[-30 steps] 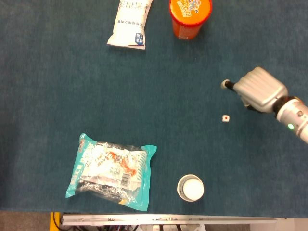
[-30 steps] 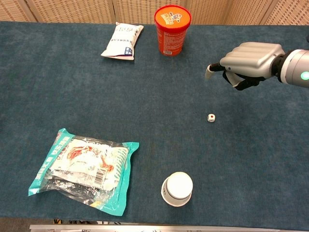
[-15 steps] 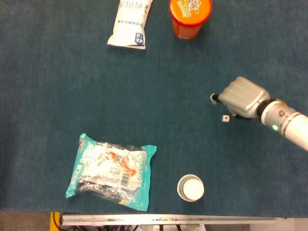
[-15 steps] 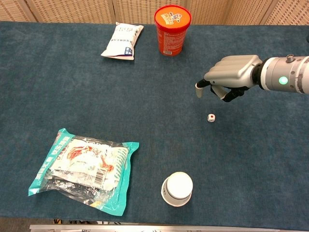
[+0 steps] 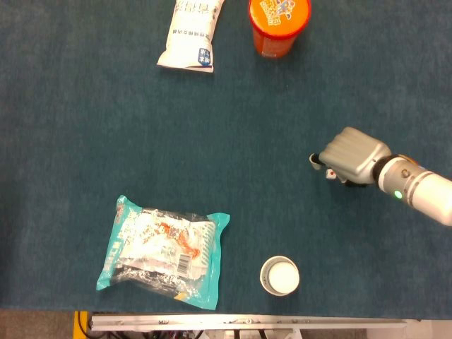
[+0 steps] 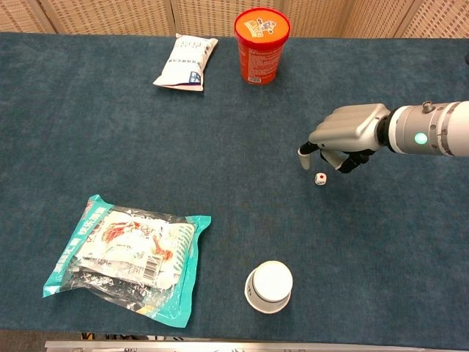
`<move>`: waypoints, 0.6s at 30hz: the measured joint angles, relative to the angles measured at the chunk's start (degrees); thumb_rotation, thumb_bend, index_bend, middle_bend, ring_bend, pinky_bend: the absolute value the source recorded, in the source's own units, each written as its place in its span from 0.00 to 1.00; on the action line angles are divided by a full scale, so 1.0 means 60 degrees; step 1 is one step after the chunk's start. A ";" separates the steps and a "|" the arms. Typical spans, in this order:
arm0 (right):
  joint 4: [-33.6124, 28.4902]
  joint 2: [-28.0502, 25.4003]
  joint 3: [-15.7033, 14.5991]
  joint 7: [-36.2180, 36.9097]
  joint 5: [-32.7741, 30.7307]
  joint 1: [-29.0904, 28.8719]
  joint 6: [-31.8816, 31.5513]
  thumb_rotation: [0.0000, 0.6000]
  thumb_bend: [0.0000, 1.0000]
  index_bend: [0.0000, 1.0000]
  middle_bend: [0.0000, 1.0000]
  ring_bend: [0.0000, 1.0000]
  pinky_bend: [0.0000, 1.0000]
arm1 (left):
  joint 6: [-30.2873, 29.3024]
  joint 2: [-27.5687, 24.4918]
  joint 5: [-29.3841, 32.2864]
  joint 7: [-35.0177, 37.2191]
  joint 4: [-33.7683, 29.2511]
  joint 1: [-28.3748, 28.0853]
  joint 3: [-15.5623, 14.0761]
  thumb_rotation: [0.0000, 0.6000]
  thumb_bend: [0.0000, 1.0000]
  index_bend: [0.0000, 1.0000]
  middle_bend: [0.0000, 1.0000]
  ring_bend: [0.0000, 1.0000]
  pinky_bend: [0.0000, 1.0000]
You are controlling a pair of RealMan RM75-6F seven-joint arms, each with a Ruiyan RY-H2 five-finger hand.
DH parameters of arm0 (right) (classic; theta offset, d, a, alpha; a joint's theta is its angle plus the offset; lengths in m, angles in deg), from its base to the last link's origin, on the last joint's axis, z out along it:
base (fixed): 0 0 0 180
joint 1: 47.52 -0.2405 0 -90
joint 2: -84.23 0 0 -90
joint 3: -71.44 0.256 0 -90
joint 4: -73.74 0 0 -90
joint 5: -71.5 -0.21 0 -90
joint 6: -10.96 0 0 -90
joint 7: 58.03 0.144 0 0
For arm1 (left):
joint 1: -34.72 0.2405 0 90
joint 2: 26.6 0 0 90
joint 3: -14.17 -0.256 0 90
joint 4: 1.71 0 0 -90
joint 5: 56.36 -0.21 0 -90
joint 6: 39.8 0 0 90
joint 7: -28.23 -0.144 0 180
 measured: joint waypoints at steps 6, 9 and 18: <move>0.0140 0.0179 -0.0298 0.0180 -0.0038 -0.0146 -0.0067 1.00 1.00 0.31 0.97 0.95 1.00 | -0.0019 0.0024 0.0013 0.0012 0.0019 0.0024 0.0015 1.00 0.46 0.45 0.53 0.35 0.46; 0.0205 0.0260 -0.0394 0.0280 -0.0033 -0.0206 -0.0094 1.00 1.00 0.31 0.97 0.95 1.00 | -0.0035 0.0027 0.0011 0.0029 0.0025 0.0038 0.0018 1.00 0.46 0.46 0.53 0.35 0.46; 0.0409 0.0442 -0.0677 0.0590 0.0029 -0.0248 -0.0189 1.00 1.00 0.31 0.97 0.95 1.00 | -0.0079 0.0043 0.0030 0.0133 0.0076 0.0082 0.0041 1.00 0.46 0.46 0.53 0.35 0.46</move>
